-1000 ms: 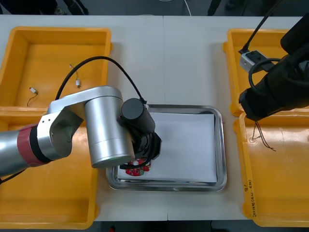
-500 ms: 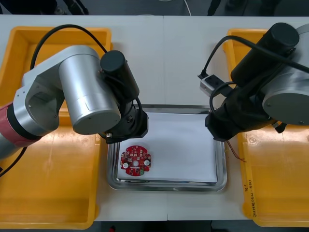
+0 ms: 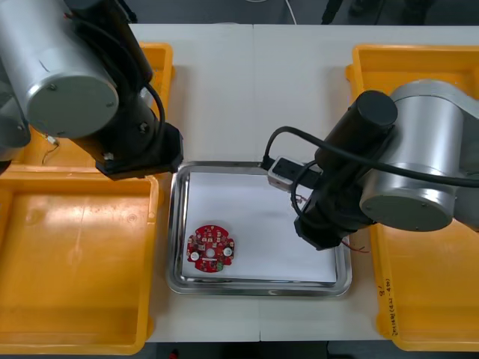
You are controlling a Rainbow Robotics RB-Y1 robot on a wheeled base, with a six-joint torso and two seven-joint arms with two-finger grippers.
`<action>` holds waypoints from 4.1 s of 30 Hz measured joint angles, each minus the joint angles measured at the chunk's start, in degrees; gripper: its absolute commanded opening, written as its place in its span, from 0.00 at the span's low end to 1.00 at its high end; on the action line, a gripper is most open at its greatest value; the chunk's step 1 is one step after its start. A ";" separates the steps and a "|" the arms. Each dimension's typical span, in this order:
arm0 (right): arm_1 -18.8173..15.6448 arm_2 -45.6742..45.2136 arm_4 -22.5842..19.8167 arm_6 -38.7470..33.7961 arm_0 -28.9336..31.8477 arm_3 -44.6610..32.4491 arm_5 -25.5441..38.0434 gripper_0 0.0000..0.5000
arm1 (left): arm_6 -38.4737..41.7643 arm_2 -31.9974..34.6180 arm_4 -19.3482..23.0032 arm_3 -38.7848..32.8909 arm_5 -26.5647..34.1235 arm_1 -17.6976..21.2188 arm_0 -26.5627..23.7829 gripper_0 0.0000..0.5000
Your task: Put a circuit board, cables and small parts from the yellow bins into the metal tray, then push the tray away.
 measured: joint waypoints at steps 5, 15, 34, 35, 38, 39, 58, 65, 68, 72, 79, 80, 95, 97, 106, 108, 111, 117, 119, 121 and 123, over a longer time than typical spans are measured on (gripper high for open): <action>1.99 3.37 3.51 8.35 -0.01 0.45 0.00 0.00 | -9.59 4.59 1.38 0.00 1.27 2.25 0.00 1.00; 6.32 7.75 8.95 8.59 0.81 4.65 0.01 0.00 | -15.40 11.26 3.74 4.53 1.37 5.16 -0.01 1.00; 7.41 14.33 19.91 9.26 6.37 6.27 -1.72 0.00 | -34.46 19.30 -6.86 16.90 1.39 5.88 -0.02 1.00; 7.47 14.71 20.36 9.26 6.42 6.30 -1.96 0.00 | -34.46 19.65 -7.29 17.42 1.39 5.88 -0.02 1.00; 7.82 15.36 20.77 9.26 6.43 6.59 -2.62 0.00 | -34.47 21.00 -7.88 19.06 1.39 5.88 -0.02 1.00; 8.00 15.46 20.86 9.26 6.43 6.84 -3.00 0.00 | -34.47 21.55 -7.92 19.62 1.39 5.88 -0.02 1.00; 11.35 15.49 25.26 9.17 8.76 8.80 -5.67 0.00 | -40.53 24.11 -10.94 28.74 0.07 5.88 -0.02 1.00; 12.72 15.49 27.63 9.09 10.01 8.81 -5.67 0.00 | -53.94 24.98 -11.10 35.26 -4.96 5.88 -0.02 1.00; 13.09 15.49 27.81 9.08 10.19 8.81 -5.67 0.00 | -54.04 25.11 -11.10 37.88 -7.57 5.88 -0.02 1.00; 13.40 15.49 28.05 9.05 10.26 8.82 -5.67 0.00 | -54.05 25.12 -11.10 41.28 -10.91 5.88 -0.02 1.00; 13.43 15.49 28.42 9.04 10.31 8.83 -5.67 0.69 | -54.12 25.12 -11.10 46.10 -15.36 5.86 -0.02 1.00; 13.43 15.49 28.63 9.03 10.32 8.83 -5.67 0.79 | -54.14 25.12 -11.10 46.39 -15.67 5.86 -0.02 1.00; 13.44 15.49 33.22 9.03 10.32 8.83 -5.67 1.00 | -54.21 20.99 -11.00 47.64 -23.00 5.86 0.84 1.00; 13.44 15.44 33.29 9.03 10.32 8.83 -5.65 1.00 | -54.22 20.43 -10.94 47.64 -23.53 5.86 1.17 1.00; 13.84 10.77 28.48 9.03 10.32 8.19 -1.09 1.00 | -54.31 19.48 -10.86 47.64 -26.63 5.85 3.46 1.00; 14.43 8.59 26.64 9.03 10.29 7.52 1.72 1.00 | -54.40 19.04 -10.85 47.64 -27.54 5.85 3.96 1.00; 15.49 5.45 24.15 9.03 9.97 6.40 5.93 1.00 | -54.77 18.21 -10.84 47.64 -28.91 5.85 4.67 1.00; 17.13 -0.89 17.94 9.00 7.50 5.34 8.32 1.00 | -55.70 16.97 -10.75 47.64 -30.72 5.84 5.78 1.00; 17.23 -3.07 15.65 8.95 6.54 5.26 8.38 1.00 | -55.70 16.44 -10.74 47.64 -31.56 5.84 6.19 1.00; 17.22 -5.52 13.18 8.70 5.50 5.15 8.41 1.00 | -55.70 16.14 -10.73 47.65 -32.41 5.84 6.63 1.00; 17.19 -8.09 11.19 8.25 4.40 5.00 8.43 1.00 | -55.70 16.09 -10.73 47.65 -32.88 5.84 6.99 1.00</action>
